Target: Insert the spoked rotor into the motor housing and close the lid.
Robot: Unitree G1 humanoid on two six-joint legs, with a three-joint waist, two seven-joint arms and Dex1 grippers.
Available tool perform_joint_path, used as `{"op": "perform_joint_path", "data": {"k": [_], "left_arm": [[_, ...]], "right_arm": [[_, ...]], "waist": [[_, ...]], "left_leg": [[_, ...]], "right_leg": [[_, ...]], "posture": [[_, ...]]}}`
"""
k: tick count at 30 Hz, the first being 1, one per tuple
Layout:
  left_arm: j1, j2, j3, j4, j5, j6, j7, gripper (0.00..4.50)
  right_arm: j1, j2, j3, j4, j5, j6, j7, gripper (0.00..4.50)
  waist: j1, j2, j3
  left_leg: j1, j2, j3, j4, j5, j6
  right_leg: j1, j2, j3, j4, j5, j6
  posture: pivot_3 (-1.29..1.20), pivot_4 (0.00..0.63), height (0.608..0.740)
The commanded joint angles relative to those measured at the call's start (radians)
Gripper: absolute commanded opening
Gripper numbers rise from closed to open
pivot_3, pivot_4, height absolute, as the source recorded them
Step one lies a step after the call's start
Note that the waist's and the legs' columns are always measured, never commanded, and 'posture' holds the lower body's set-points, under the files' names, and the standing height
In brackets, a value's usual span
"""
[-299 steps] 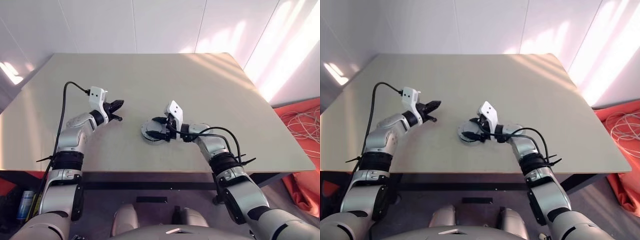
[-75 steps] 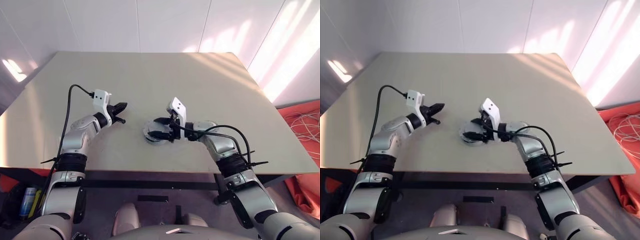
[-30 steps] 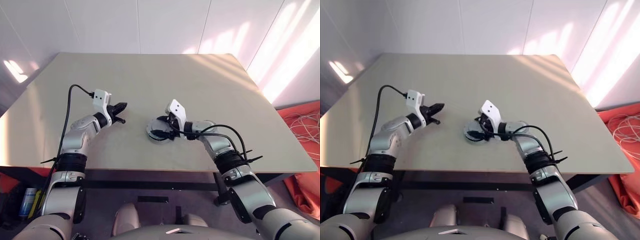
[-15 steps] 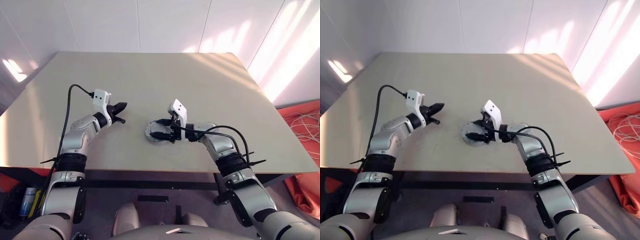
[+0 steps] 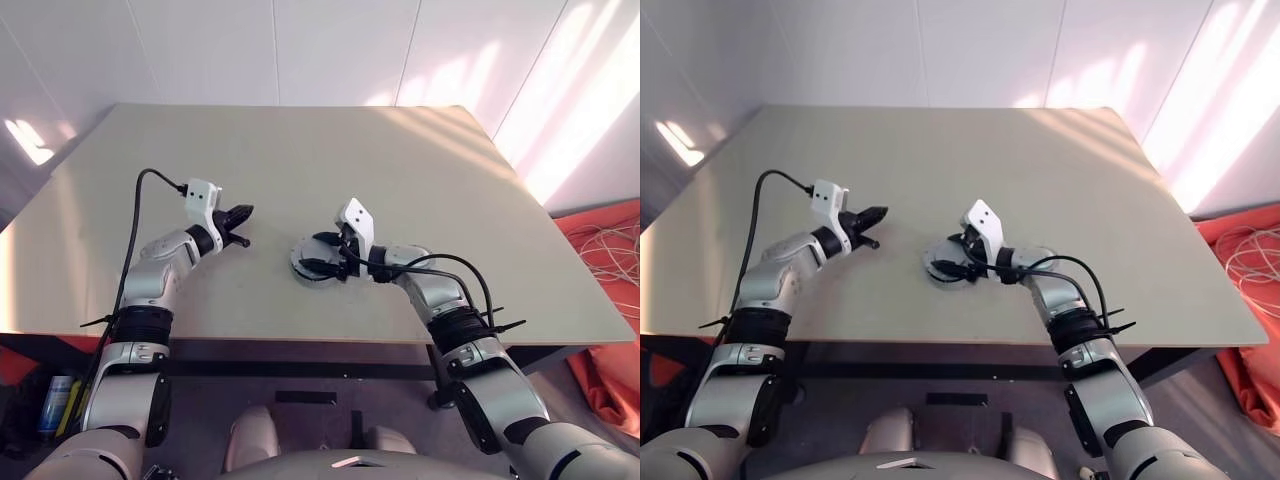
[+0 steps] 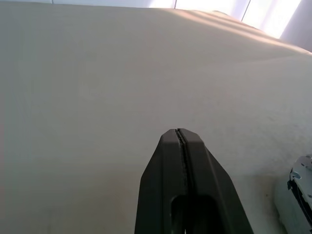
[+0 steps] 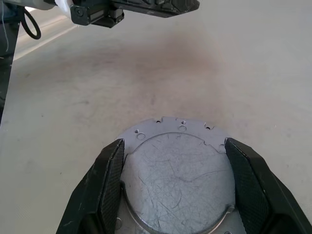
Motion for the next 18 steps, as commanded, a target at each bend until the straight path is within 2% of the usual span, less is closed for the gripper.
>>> {"op": "perform_joint_path", "data": {"k": [1, 18], "left_arm": [[-0.032, 0.010, 0.005, -0.008, 0.006, -0.025, -0.005, 0.00], [-0.027, 0.012, 0.007, -0.016, 0.004, -0.025, -0.003, 0.00]], "right_arm": [[-0.028, 0.003, -0.022, -0.022, 0.019, -0.027, 0.008, 3.17], [-0.022, -0.009, -0.004, -0.002, -0.011, -0.035, 0.017, 3.17]], "waist": [[0.000, 0.000, 0.000], [0.001, 0.000, 0.000]], "left_leg": [[0.000, 0.000, 0.000, 0.000, 0.000, 0.000], [-0.001, 0.000, 0.000, 0.000, -0.001, 0.001]], "right_leg": [[0.000, 0.000, 0.000, 0.000, 0.000, 0.000], [-0.001, 0.000, 0.000, 0.000, 0.000, 0.000]], "posture": [[0.00, 0.000, 0.740], [0.00, 0.000, 0.740]]}}
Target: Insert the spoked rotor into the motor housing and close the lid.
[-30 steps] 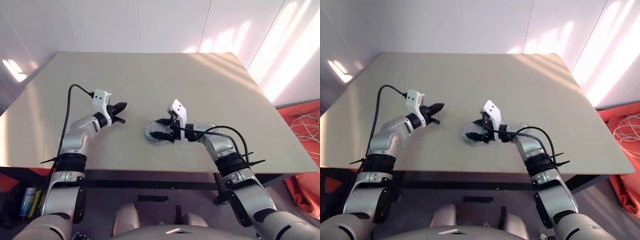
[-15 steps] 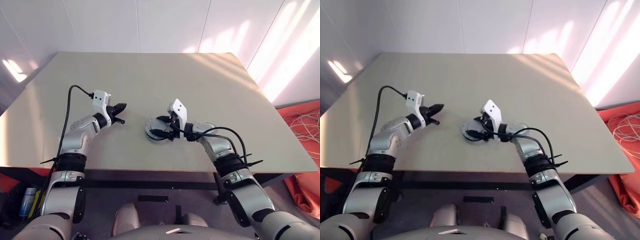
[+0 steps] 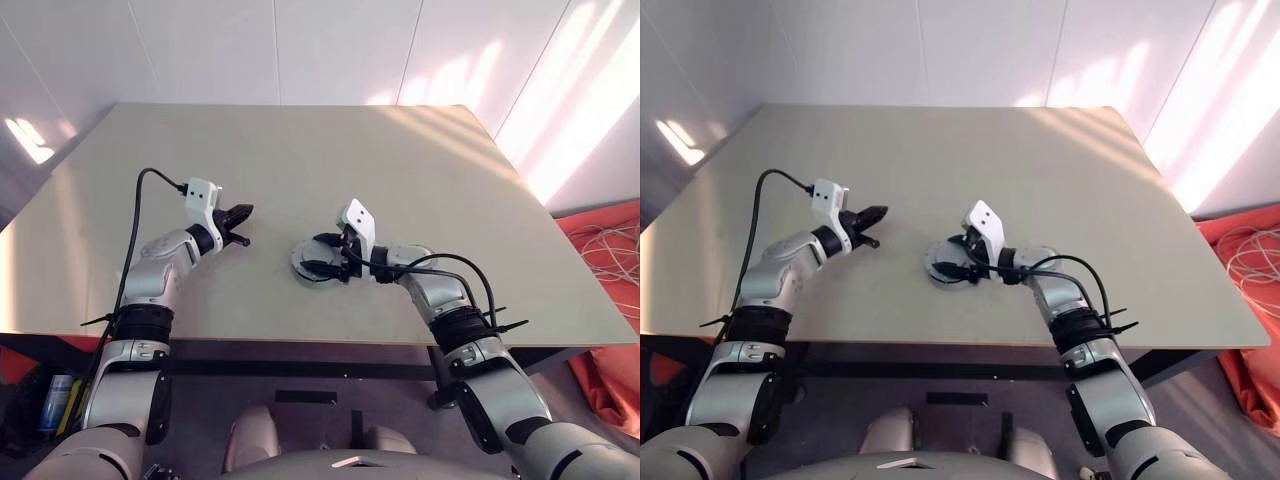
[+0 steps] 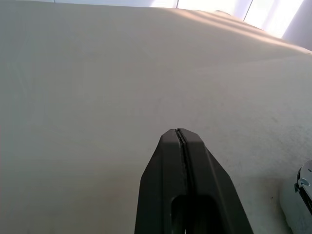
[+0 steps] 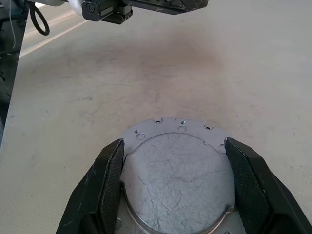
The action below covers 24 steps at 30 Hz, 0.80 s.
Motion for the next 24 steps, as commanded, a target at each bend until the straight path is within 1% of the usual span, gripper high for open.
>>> {"op": "perform_joint_path", "data": {"k": [1, 12, 24], "left_arm": [[-0.017, 0.012, 0.008, -0.027, 0.002, -0.015, -0.002, 0.00], [-0.016, 0.011, 0.007, -0.026, 0.003, -0.016, -0.001, 0.00], [-0.018, 0.011, 0.008, -0.022, 0.004, -0.017, -0.001, 0.00]], "right_arm": [[-0.023, 0.003, -0.005, 0.003, -0.012, -0.032, -0.016, 3.17], [-0.013, -0.006, 0.007, 0.052, -0.038, -0.065, -0.008, 3.17], [-0.008, -0.012, 0.005, 0.048, -0.032, -0.055, 0.006, 3.17]], "waist": [[0.000, 0.000, 0.000], [0.000, 0.000, 0.000], [0.001, 0.000, 0.000]], "left_leg": [[0.000, 0.000, 0.000, 0.000, 0.000, 0.000], [0.001, 0.000, 0.000, 0.001, 0.000, 0.000], [0.001, 0.000, 0.000, 0.001, 0.000, 0.000]], "right_leg": [[0.000, 0.000, 0.000, 0.000, 0.000, 0.000], [0.001, 0.000, 0.000, 0.000, 0.000, 0.000], [0.001, 0.000, 0.000, 0.000, 0.000, 0.000]], "posture": [[0.00, 0.000, 0.740], [0.00, 0.000, 0.740], [0.00, 0.000, 0.740]]}}
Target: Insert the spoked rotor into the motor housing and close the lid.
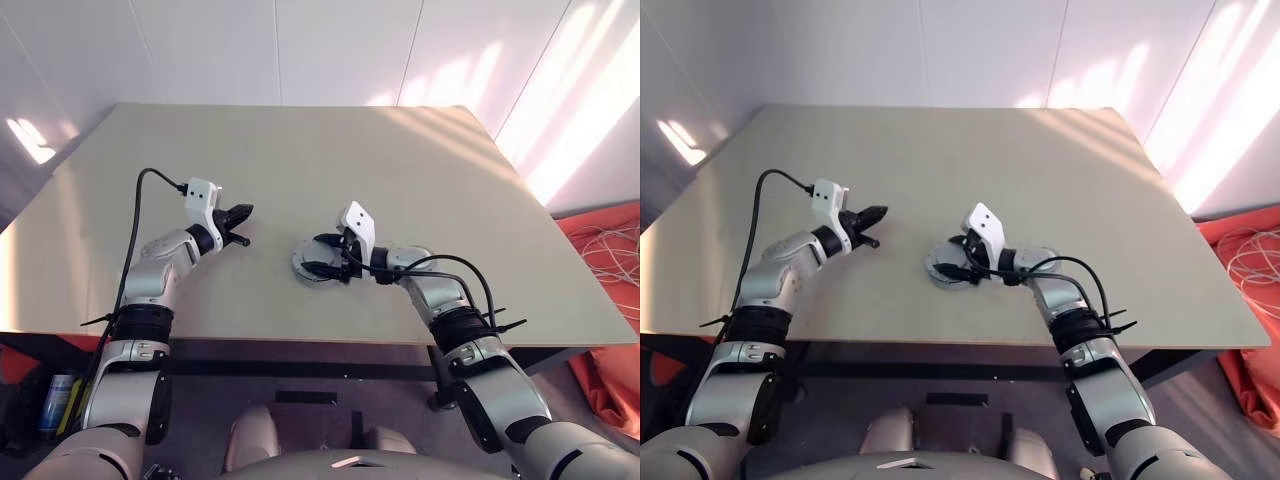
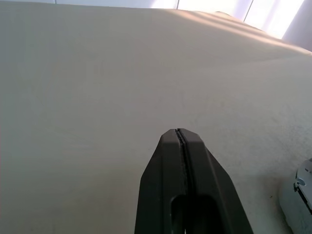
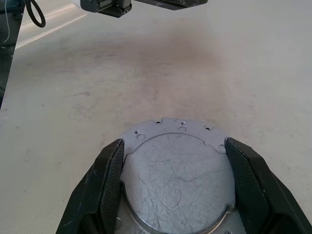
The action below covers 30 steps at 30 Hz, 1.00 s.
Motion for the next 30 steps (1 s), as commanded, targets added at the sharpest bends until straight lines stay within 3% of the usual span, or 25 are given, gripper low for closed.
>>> {"op": "perform_joint_path", "data": {"k": [1, 30], "left_arm": [[-0.017, 0.011, 0.008, -0.024, 0.003, -0.016, -0.001, 0.00], [-0.016, 0.012, 0.007, -0.025, 0.005, -0.018, 0.000, 0.00]], "right_arm": [[-0.003, -0.011, 0.000, 0.004, -0.007, 0.006, 0.005, 3.17], [0.003, -0.018, 0.029, 0.076, -0.049, -0.051, -0.001, 3.17]], "waist": [[0.000, 0.000, 0.000], [0.000, 0.000, 0.000]], "left_leg": [[0.000, 0.000, 0.000, 0.000, 0.000, 0.000], [0.003, 0.000, 0.000, 0.000, 0.000, 0.000]], "right_leg": [[0.000, 0.000, 0.000, 0.000, 0.000, 0.000], [0.003, 0.000, 0.000, 0.000, 0.000, 0.000]], "posture": [[0.00, 0.000, 0.740], [0.00, 0.000, 0.740]]}}
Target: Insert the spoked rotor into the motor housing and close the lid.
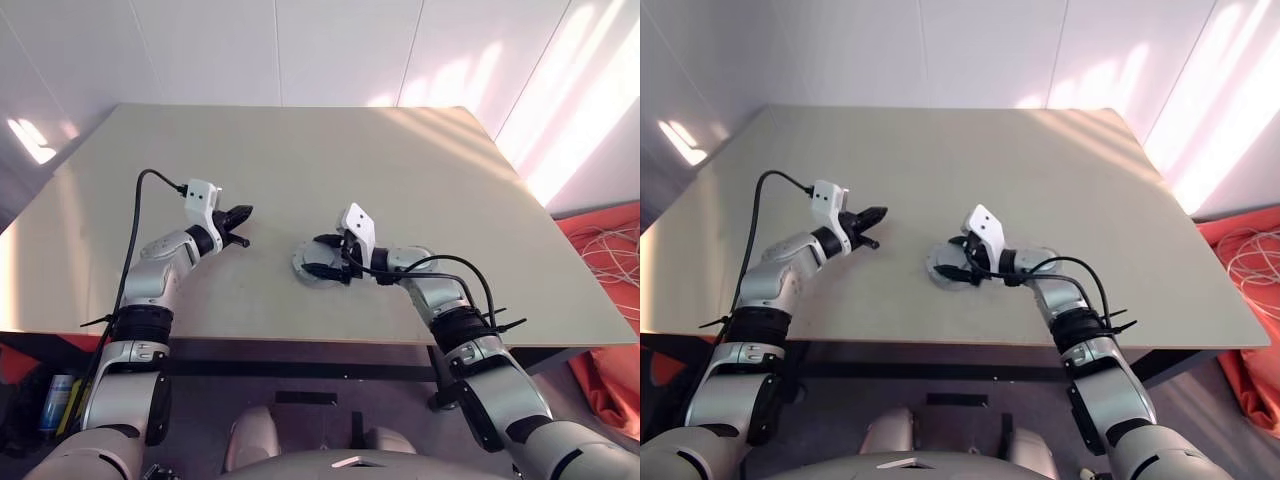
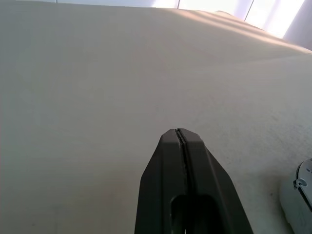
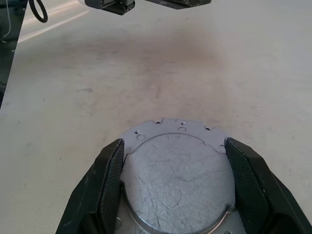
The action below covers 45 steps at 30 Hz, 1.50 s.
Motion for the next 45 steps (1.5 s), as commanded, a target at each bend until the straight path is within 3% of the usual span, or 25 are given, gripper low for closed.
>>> {"op": "perform_joint_path", "data": {"k": [1, 12, 21, 33, 40, 45], "left_arm": [[-0.021, 0.011, 0.007, -0.025, 0.004, -0.018, 0.000, 0.00], [-0.019, 0.001, 0.005, -0.032, -0.003, -0.008, -0.001, 0.00], [-0.035, -0.156, -0.083, -0.070, -0.067, 0.162, -0.043, 0.00], [-0.111, -0.220, -0.116, -0.043, -0.116, 0.296, -0.113, 0.00], [-0.115, -0.192, -0.230, 0.000, -0.055, 0.433, -0.143, 0.00], [-0.113, -0.151, -0.270, -0.001, -0.043, 0.542, -0.148, 0.00]], "right_arm": [[0.009, -0.014, 0.019, 0.051, -0.043, -0.009, -0.010, 3.17], [0.010, -0.028, 0.031, 0.098, -0.064, -0.018, -0.018, 3.17], [0.010, -0.026, 0.035, 0.098, -0.066, -0.019, -0.021, 3.17], [0.024, -0.029, 0.034, 0.086, -0.064, -0.022, -0.041, 3.17], [0.013, -0.021, 0.031, 0.093, -0.065, -0.029, -0.057, 3.17], [0.014, -0.024, 0.028, 0.095, -0.063, -0.033, -0.065, 3.17]], "waist": [[0.000, 0.000, 0.000], [0.000, 0.000, 0.000], [0.003, 0.000, 0.000], [0.001, 0.000, 0.000], [0.001, 0.001, -0.001], [0.001, 0.003, 0.000]], "left_leg": [[0.001, 0.000, 0.000, 0.000, 0.000, 0.000], [0.005, 0.000, 0.000, 0.000, 0.000, 0.000], [0.007, -0.001, 0.001, 0.000, 0.000, 0.000], [0.007, -0.001, 0.001, 0.000, 0.001, 0.000], [0.009, -0.001, 0.001, -0.001, 0.001, 0.000], [0.021, -0.002, 0.001, -0.005, -0.002, 0.004]], "right_leg": [[0.001, 0.000, 0.000, 0.000, 0.000, 0.000], [0.006, 0.000, 0.000, 0.000, -0.001, -0.001], [0.009, -0.002, 0.000, -0.002, -0.003, -0.004], [0.009, -0.002, 0.000, -0.003, -0.003, -0.004], [0.010, -0.002, 0.000, -0.003, -0.003, -0.005], [0.020, -0.002, 0.002, -0.007, -0.003, -0.005]], "posture": [[0.00, 0.000, 0.740], [0.00, 0.000, 0.740], [0.00, 0.000, 0.740], [0.00, 0.000, 0.740], [0.00, 0.000, 0.740], [0.00, 0.000, 0.740]]}}
